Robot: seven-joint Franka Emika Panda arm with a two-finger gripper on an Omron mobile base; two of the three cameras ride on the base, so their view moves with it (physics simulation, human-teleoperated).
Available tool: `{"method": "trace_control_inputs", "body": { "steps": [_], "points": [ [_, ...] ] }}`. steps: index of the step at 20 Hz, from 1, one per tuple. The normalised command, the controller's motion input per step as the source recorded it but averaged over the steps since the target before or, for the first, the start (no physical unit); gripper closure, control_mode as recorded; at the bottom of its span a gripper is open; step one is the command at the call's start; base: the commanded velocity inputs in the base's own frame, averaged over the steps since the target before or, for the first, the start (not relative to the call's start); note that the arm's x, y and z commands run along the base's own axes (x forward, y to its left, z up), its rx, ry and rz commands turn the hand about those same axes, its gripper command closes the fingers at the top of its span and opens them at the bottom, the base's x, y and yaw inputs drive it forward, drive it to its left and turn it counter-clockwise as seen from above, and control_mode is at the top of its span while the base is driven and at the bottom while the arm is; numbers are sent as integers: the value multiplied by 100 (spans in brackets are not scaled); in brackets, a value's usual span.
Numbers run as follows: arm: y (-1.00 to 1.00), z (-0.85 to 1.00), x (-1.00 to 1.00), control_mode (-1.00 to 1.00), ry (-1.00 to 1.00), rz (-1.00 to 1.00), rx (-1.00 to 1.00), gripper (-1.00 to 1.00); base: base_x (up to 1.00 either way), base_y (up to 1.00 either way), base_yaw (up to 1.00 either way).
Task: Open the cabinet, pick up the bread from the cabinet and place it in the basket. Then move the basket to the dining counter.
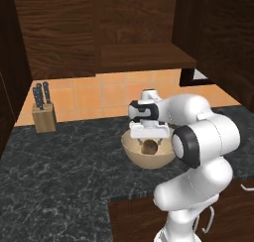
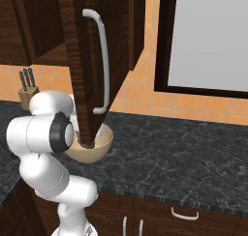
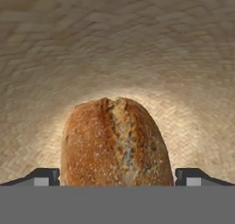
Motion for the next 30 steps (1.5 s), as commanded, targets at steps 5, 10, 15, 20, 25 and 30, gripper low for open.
{"method": "trace_control_inputs", "body": {
  "steps": [5,10,15,20,25,30],
  "points": [
    [9,22,5,-100,-3,2,-10,-100,0,0,0],
    [6,23,-2,-100,-6,3,-1,-100,0,0,0],
    [16,27,-45,-100,-22,17,0,-100,0,0,0],
    [30,17,-48,-100,-9,26,0,-100,0,0,0],
    [44,24,-30,-100,-2,29,0,-100,0,0,0],
    [45,0,0,-100,0,37,-1,-100,0,0,0]
  ]
}}
